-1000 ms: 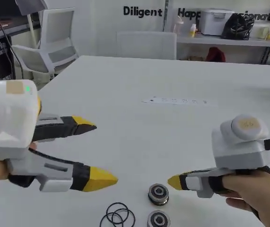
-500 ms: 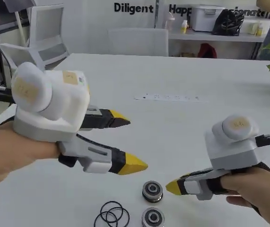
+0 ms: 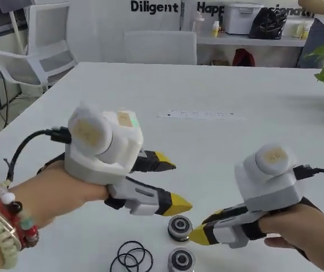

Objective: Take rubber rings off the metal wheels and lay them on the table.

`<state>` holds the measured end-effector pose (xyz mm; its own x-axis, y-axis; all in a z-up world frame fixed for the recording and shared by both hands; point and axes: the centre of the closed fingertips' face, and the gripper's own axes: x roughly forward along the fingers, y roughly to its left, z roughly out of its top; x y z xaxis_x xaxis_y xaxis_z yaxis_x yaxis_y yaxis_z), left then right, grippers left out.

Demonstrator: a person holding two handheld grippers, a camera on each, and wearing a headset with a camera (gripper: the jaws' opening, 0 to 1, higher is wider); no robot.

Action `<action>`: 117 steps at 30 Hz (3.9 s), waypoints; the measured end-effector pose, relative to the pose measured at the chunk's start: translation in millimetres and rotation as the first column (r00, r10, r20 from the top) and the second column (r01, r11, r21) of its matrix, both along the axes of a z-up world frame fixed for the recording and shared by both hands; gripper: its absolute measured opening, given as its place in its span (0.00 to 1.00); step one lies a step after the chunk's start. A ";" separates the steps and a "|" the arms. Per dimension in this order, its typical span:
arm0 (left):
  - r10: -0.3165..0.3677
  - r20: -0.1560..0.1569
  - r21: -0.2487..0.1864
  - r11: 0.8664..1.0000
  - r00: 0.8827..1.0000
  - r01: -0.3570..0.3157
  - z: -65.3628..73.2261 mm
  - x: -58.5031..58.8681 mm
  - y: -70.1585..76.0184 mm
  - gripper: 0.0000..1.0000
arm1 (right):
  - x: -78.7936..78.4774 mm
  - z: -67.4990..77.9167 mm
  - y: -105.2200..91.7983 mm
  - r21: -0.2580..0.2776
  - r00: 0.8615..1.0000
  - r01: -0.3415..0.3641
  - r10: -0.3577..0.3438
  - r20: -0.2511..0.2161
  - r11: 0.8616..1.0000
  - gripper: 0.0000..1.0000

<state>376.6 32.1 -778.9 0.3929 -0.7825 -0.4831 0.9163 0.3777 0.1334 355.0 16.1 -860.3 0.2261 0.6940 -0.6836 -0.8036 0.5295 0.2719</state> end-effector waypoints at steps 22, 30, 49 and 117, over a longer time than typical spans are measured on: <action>0.059 -0.139 -0.006 0.998 0.989 -0.060 -59.5 -7.9 -0.9 0.26 | -3.0 -5.6 10.0 -0.030 0.989 -0.096 0.098 0.107 0.995 0.22; 0.045 -0.137 0.027 0.999 0.990 -0.042 -68.0 -11.5 -1.1 0.21 | -0.9 -7.8 11.2 -0.053 0.982 -0.112 0.119 0.145 0.992 0.21; 0.069 -0.156 -0.001 0.998 0.985 -0.070 -67.0 -14.2 -1.5 0.14 | 2.5 -9.1 5.9 -0.092 0.977 -0.110 0.125 0.175 0.990 0.00; 0.088 -0.120 0.036 0.996 0.989 -0.084 -50.9 -7.1 -0.2 0.17 | 21.4 39.9 16.4 0.292 0.959 0.267 -0.225 -0.172 0.918 0.00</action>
